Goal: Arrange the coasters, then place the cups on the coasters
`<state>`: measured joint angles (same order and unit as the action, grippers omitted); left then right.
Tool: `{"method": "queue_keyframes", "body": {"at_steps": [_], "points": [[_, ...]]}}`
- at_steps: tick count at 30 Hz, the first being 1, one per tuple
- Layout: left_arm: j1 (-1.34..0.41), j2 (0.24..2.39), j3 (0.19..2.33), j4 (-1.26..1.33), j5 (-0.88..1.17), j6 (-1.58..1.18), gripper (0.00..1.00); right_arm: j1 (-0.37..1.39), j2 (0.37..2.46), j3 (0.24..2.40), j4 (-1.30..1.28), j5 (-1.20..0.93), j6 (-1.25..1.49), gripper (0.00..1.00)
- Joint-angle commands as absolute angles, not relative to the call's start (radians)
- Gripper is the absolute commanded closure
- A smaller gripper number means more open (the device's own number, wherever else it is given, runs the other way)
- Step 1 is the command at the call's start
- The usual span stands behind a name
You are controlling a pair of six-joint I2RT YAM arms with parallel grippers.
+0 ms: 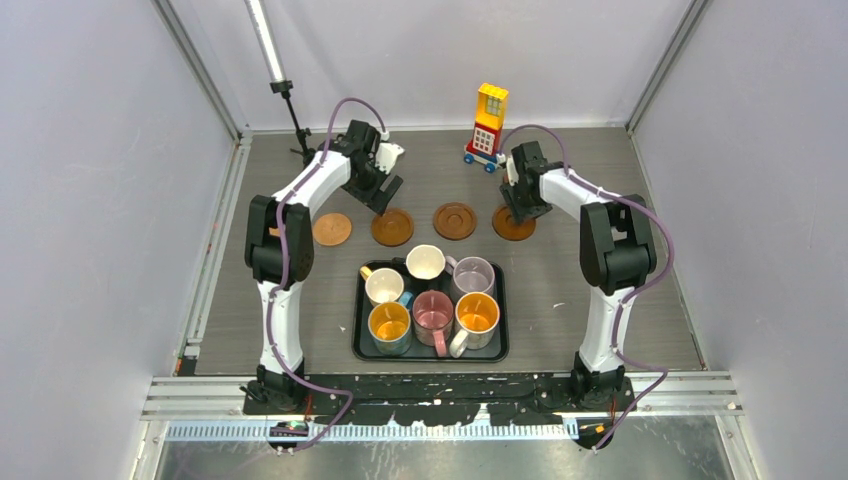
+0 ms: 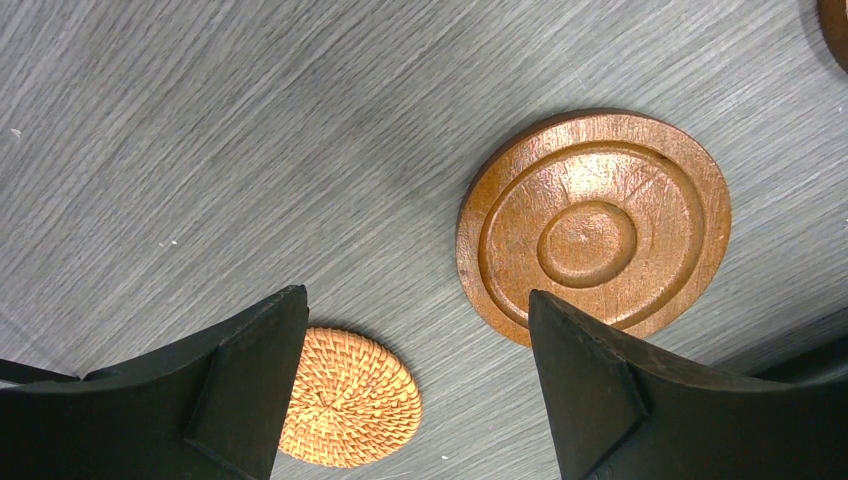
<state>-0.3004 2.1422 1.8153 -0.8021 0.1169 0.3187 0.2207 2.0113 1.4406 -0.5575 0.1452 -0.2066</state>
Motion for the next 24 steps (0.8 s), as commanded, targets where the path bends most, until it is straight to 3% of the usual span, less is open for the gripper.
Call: {"method": "queue_keyframes", "body": {"at_steps": [1,15,24], "points": [[-0.296,2.087,1.826,-0.797,0.128,0.324,0.17,0.218,1.961,1.44,-0.602,0.15,-0.204,0.47],[-0.295,2.083,1.856,-0.793,0.115,0.324,0.16,0.206,2.017,1.694,-0.564,0.111,-0.165,0.44],[-0.294,2.073,1.852,-0.793,0.114,0.311,0.16,0.167,2.189,1.901,-0.539,0.175,-0.128,0.44]]}}
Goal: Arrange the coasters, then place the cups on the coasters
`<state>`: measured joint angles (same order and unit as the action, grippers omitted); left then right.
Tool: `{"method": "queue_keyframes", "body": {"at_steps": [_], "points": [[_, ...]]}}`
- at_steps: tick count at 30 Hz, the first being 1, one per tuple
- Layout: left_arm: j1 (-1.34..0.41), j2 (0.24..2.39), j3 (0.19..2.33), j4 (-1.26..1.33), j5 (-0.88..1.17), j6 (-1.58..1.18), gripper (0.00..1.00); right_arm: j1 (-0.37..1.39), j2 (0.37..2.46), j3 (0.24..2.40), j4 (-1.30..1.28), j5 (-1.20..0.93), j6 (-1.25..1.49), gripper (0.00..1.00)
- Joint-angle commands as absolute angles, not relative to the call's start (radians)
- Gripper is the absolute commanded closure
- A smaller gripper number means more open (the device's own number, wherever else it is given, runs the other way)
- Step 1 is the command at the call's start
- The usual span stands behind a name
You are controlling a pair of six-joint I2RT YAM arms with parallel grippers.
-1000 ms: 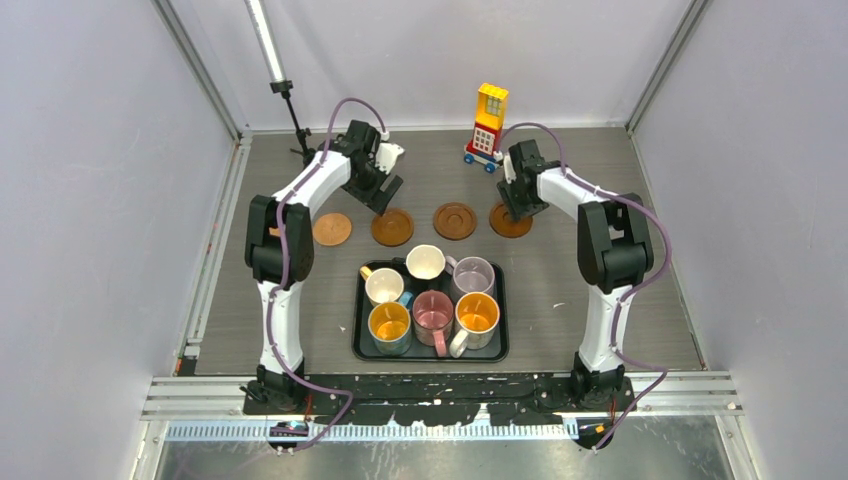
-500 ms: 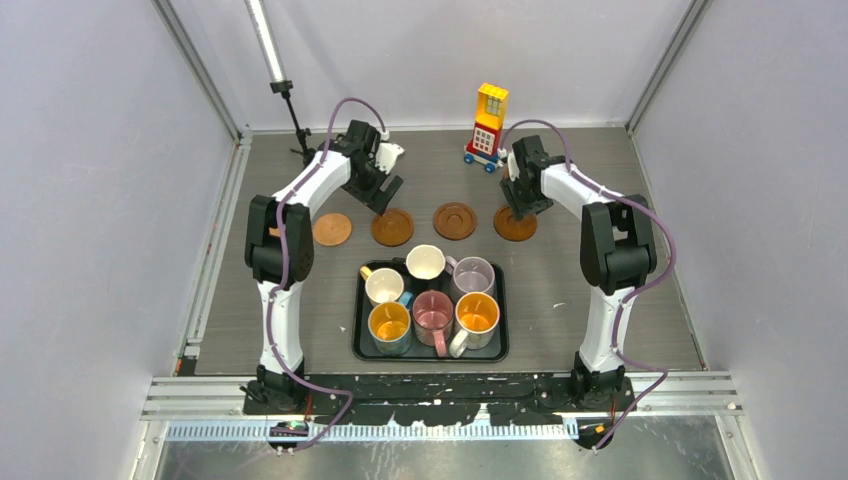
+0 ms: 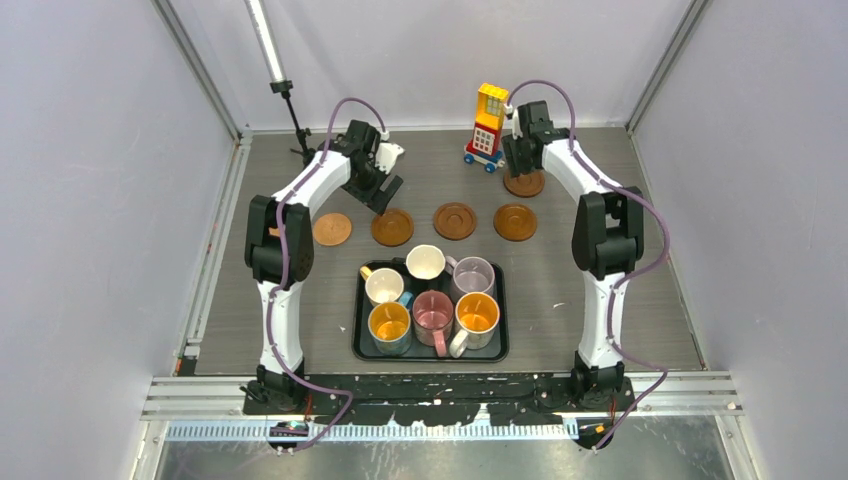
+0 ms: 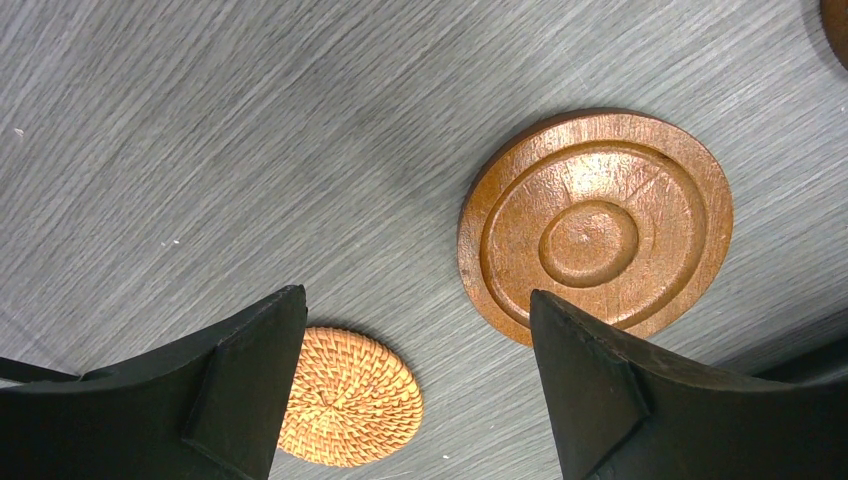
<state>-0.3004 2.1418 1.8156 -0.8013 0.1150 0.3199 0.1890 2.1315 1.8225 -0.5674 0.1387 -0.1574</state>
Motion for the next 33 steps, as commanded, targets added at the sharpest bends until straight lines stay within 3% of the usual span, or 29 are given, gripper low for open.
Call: {"method": "queue_keyframes", "body": {"at_steps": [1,18,33], "points": [[-0.293,2.071,1.852,-0.793,0.114,0.31,0.16,0.162,2.205,1.917,-0.539,0.177,-0.128,0.44],[-0.288,2.054,1.824,-0.801,0.113,0.356,0.14,0.101,2.368,1.988,-0.539,0.23,-0.176,0.44],[-0.29,2.078,1.795,-0.793,0.138,0.394,0.15,-0.016,2.163,1.665,-0.549,0.23,-0.233,0.46]]}}
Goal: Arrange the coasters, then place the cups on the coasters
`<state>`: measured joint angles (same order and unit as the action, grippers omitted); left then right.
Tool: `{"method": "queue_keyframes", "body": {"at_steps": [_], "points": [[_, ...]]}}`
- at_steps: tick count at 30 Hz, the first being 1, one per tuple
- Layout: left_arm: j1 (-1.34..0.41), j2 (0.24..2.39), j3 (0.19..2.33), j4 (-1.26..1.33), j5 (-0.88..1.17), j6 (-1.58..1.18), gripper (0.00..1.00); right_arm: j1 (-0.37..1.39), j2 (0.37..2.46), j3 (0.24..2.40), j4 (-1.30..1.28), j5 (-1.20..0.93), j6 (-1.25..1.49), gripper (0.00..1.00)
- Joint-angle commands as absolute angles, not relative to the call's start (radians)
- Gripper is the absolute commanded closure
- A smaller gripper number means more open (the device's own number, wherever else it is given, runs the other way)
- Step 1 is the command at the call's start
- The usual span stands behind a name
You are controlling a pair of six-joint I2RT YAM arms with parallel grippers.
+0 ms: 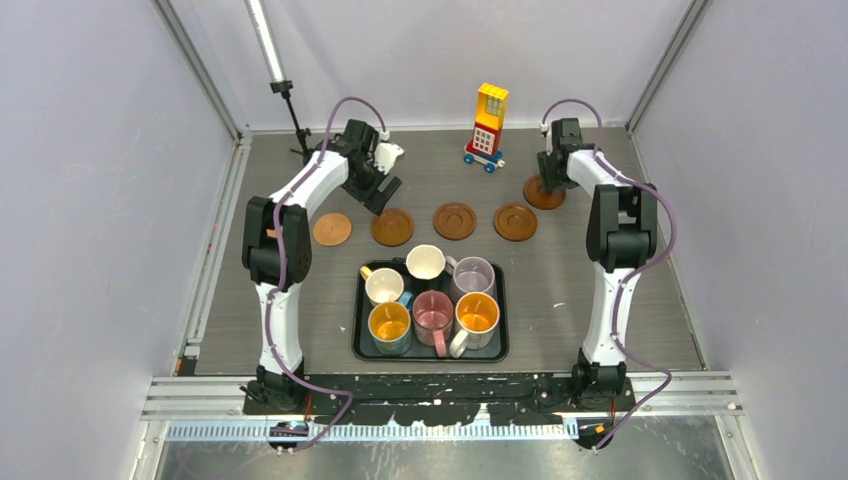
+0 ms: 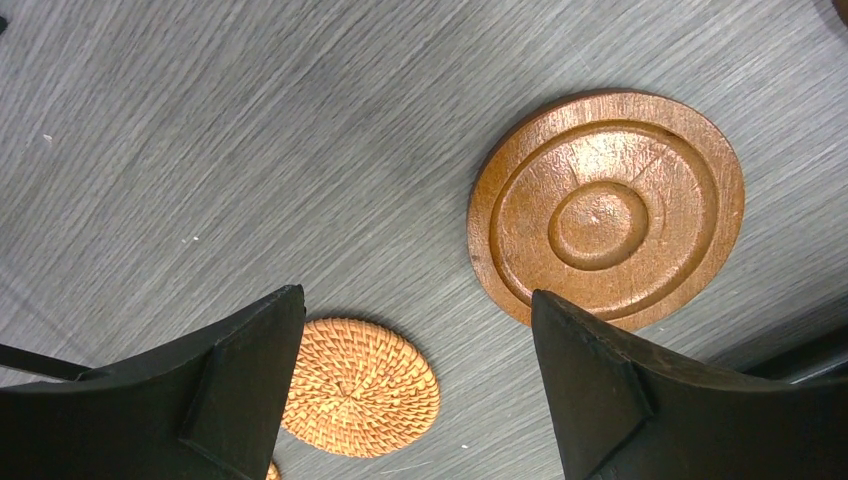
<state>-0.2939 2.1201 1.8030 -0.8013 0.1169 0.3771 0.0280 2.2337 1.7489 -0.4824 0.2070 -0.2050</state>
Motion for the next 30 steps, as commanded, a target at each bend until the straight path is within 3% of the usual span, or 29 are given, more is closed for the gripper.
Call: {"method": "queue_keyframes", "body": {"at_steps": [1,9,21,27,30], "points": [[-0.29,2.077,1.794,-0.793,0.141,0.394,0.15,-0.027,2.148,1.644,-0.554,0.227,-0.234,0.46],[-0.291,2.067,1.783,-0.8,0.155,0.401,0.14,-0.087,2.033,1.469,-0.551,0.233,-0.275,0.46],[-0.288,2.006,1.729,-0.807,0.194,0.408,0.12,-0.13,1.977,1.452,-0.556,0.187,-0.273,0.45],[-0.249,1.944,1.76,-0.891,0.311,0.442,0.01,-0.129,1.94,1.562,-0.594,0.099,-0.287,0.33],[-0.211,1.904,1.779,-0.98,0.428,0.532,0.0,-0.129,1.908,1.607,-0.621,0.028,-0.287,0.25]]}}
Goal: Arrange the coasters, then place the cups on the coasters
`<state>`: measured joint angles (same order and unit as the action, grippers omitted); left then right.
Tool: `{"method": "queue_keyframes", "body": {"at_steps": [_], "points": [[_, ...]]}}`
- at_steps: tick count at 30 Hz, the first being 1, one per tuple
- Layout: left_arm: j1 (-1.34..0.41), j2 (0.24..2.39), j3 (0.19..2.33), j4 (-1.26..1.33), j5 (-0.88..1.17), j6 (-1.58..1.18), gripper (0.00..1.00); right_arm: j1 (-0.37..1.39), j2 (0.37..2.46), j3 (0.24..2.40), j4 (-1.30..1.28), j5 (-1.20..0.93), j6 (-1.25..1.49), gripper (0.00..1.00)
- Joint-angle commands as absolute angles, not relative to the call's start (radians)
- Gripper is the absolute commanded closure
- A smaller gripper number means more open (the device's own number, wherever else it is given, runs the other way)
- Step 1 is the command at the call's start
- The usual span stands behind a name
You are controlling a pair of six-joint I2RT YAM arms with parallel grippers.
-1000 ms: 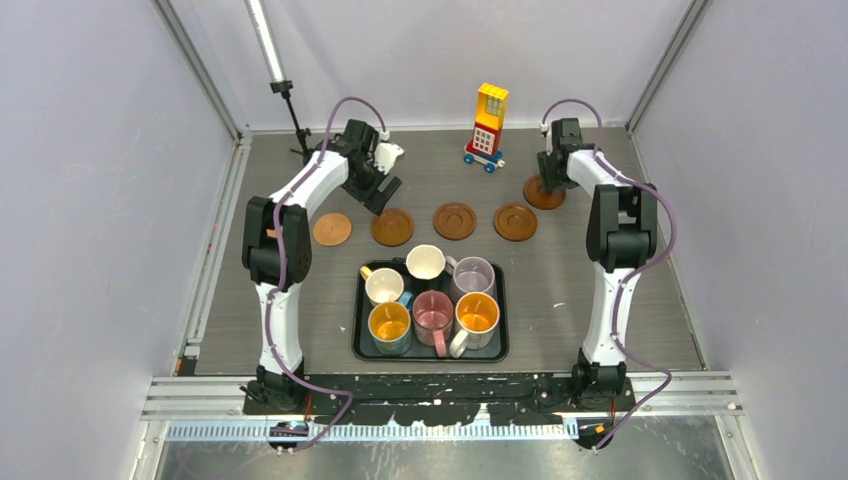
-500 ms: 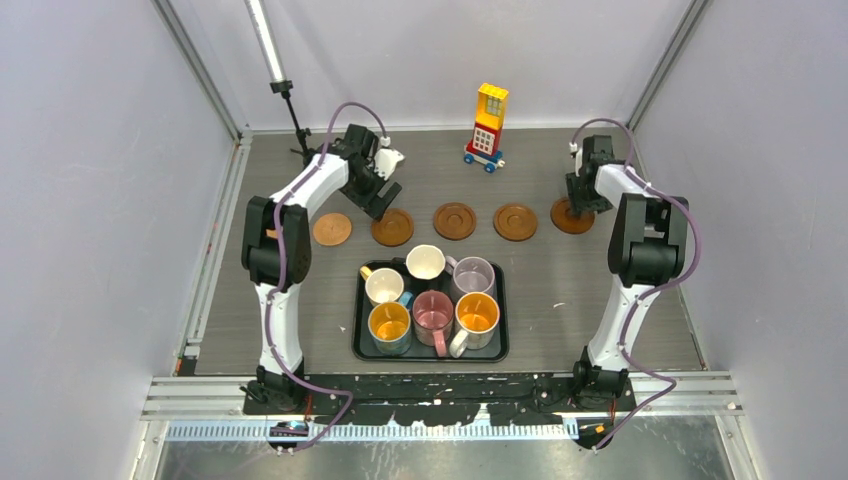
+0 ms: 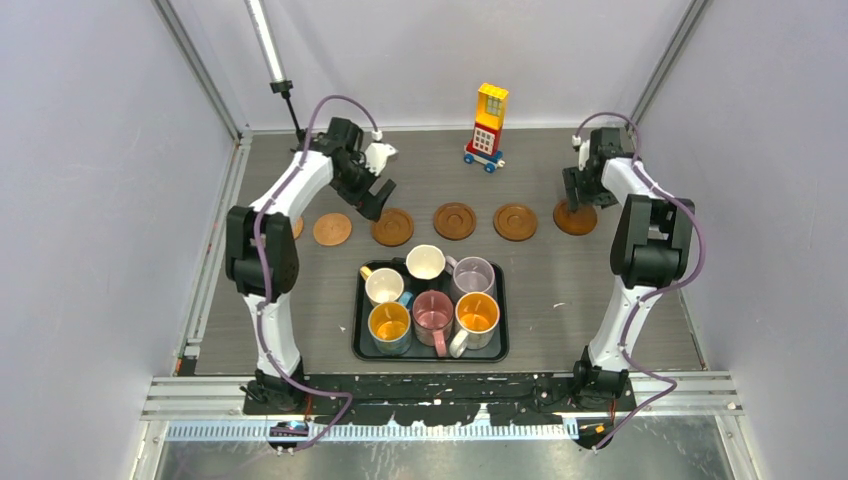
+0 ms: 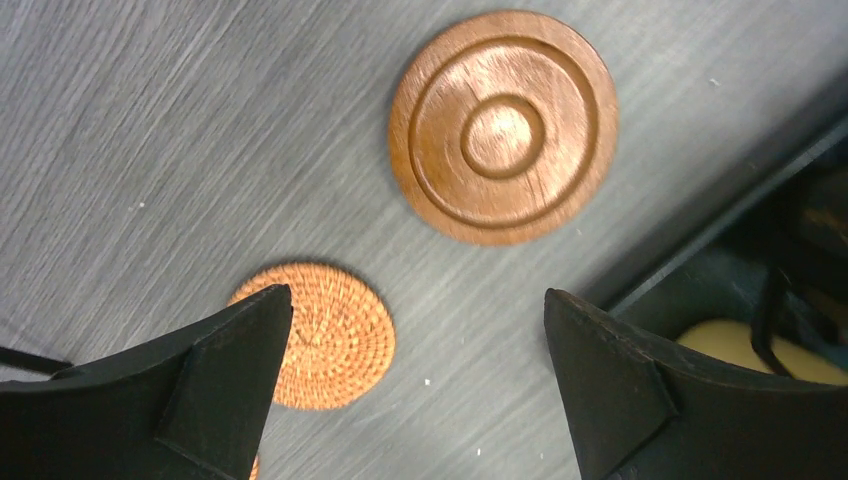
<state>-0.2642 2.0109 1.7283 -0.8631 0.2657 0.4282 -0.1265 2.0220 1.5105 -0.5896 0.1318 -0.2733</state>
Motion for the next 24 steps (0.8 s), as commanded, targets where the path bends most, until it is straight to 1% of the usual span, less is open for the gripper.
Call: {"method": "queue_keyframes", "body": {"at_steps": [1,3,6,8,12,16,18,24], "points": [[-0.202,1.892,1.784,-1.016,0.45,0.576,0.0,-0.129,1.896,1.616,-0.625,0.016,-0.287,0.23],[-0.189,1.866,1.789,-1.072,0.48,0.645,0.0,-0.129,1.871,1.629,-0.635,-0.048,-0.286,0.19],[-0.154,1.824,1.777,-1.12,0.537,0.707,0.0,-0.129,1.841,1.661,-0.667,-0.109,-0.284,0.15],[-0.134,1.79,1.747,-1.129,0.542,0.764,0.0,-0.129,1.82,1.674,-0.69,-0.152,-0.288,0.15],[-0.11,1.712,1.656,-1.213,0.578,0.986,0.0,-0.126,1.778,1.672,-0.714,-0.226,-0.284,0.14],[-0.094,1.712,1.638,-1.419,0.614,1.204,0.04,-0.119,1.75,1.667,-0.761,-0.279,-0.266,0.13],[-0.094,1.722,1.631,-1.498,0.617,1.297,0.01,-0.116,1.74,1.655,-0.8,-0.328,-0.262,0.13],[-0.11,1.706,1.555,-1.473,0.626,1.391,0.0,-0.083,1.684,1.54,-0.827,-0.384,-0.255,0.13]]}}
